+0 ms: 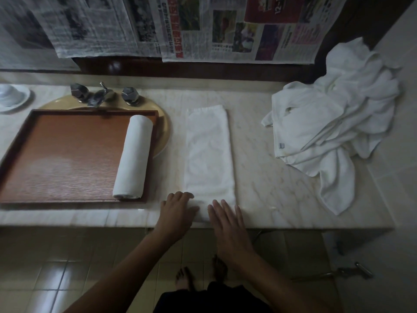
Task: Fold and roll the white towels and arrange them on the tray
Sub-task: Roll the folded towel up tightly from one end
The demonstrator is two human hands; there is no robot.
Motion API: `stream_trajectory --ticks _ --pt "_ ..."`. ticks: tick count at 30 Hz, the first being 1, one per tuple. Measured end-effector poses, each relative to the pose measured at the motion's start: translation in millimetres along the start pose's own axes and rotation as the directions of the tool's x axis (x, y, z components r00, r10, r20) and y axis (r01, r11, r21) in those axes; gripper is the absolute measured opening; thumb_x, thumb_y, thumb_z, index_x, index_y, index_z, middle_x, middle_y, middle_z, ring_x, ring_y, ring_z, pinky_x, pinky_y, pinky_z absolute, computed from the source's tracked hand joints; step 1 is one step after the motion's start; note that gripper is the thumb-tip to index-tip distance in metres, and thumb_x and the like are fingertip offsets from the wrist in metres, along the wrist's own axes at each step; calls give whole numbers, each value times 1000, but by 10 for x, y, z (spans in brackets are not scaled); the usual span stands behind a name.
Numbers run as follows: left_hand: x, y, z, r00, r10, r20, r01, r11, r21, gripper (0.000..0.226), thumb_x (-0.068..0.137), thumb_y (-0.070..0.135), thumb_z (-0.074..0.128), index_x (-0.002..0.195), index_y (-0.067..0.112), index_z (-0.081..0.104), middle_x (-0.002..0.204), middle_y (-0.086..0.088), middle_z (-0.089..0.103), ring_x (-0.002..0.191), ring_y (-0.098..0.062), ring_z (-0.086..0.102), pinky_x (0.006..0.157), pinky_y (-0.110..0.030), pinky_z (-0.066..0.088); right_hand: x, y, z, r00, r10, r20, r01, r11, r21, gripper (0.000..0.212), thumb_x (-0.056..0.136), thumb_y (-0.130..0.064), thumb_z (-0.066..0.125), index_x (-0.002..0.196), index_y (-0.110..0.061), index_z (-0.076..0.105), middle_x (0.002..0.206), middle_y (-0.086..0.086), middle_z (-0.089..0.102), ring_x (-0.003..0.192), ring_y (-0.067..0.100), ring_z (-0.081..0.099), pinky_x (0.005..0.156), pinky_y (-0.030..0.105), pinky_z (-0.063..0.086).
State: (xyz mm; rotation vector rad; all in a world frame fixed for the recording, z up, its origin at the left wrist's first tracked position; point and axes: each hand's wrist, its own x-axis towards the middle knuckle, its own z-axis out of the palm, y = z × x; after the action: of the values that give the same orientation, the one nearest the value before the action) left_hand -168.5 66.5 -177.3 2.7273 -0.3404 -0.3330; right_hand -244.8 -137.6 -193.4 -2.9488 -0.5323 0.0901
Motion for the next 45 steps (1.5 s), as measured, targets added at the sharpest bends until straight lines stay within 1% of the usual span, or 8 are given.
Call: stream_trajectory --ticks 3,5,7,10,22,30,37,45 --pt "-227 220 76 956 240 -171 -228 970 83 49 93 32 62 139 18 53 141 -3 56 128 -24 53 106 -47 45 112 78 -34 995 2 95 -4 1000 24 102 75 -9 68 162 -5 16 167 17 24 154 39 22 119 60 16" --pt "-320 301 190 931 338 -140 -309 931 193 68 84 20 72 146 11 49 148 -10 53 138 -30 50 112 -53 44 177 126 -56 996 -10 91 7 1000 30 80 84 -15 56 158 -6 29 163 15 35 150 36 34 120 59 25" --pt "-305 223 298 947 318 -53 -292 917 271 80 81 13 72 154 7 41 158 -14 43 148 -34 39 118 -57 35 240 148 -116 997 -3 82 -4 997 82 65 88 -16 40 152 -7 40 154 15 47 141 35 46 115 55 39" --pt "-170 119 317 953 303 -7 -288 914 287 83 81 8 73 156 8 37 159 -12 41 149 -32 38 122 -54 28 345 221 -182 998 -2 59 -7 989 151 69 81 -7 58 149 -10 45 140 14 51 125 33 52 104 45 46" --pt "25 -28 -18 910 387 149 -388 921 -22 33 93 35 40 119 21 55 118 5 55 96 -16 53 78 -37 49 485 439 -504 909 119 399 -302 848 435 33 101 -40 58 132 -28 55 133 -3 51 116 15 51 98 31 45" --pt "295 -82 29 889 453 69 -456 889 46 32 96 28 43 90 21 73 106 1 66 91 -21 54 73 -38 50 176 63 -357 991 44 -127 -30 994 108 56 76 -6 67 131 -11 61 127 10 61 114 32 58 99 46 48" --pt "258 28 -87 973 227 43 -229 972 57 45 102 51 35 134 29 59 144 7 53 129 -17 49 103 -39 44 165 -22 -159 990 124 62 -122 992 -27 91 78 -11 69 159 -6 29 162 21 34 148 43 33 119 60 29" --pt "275 -179 -201 986 160 52 -162 986 33 63 104 61 16 145 30 53 155 6 50 146 -15 40 113 -46 32 457 228 -235 997 59 42 -55 995 -84 62 91 -15 63 150 -9 46 144 12 55 129 34 55 111 54 41"
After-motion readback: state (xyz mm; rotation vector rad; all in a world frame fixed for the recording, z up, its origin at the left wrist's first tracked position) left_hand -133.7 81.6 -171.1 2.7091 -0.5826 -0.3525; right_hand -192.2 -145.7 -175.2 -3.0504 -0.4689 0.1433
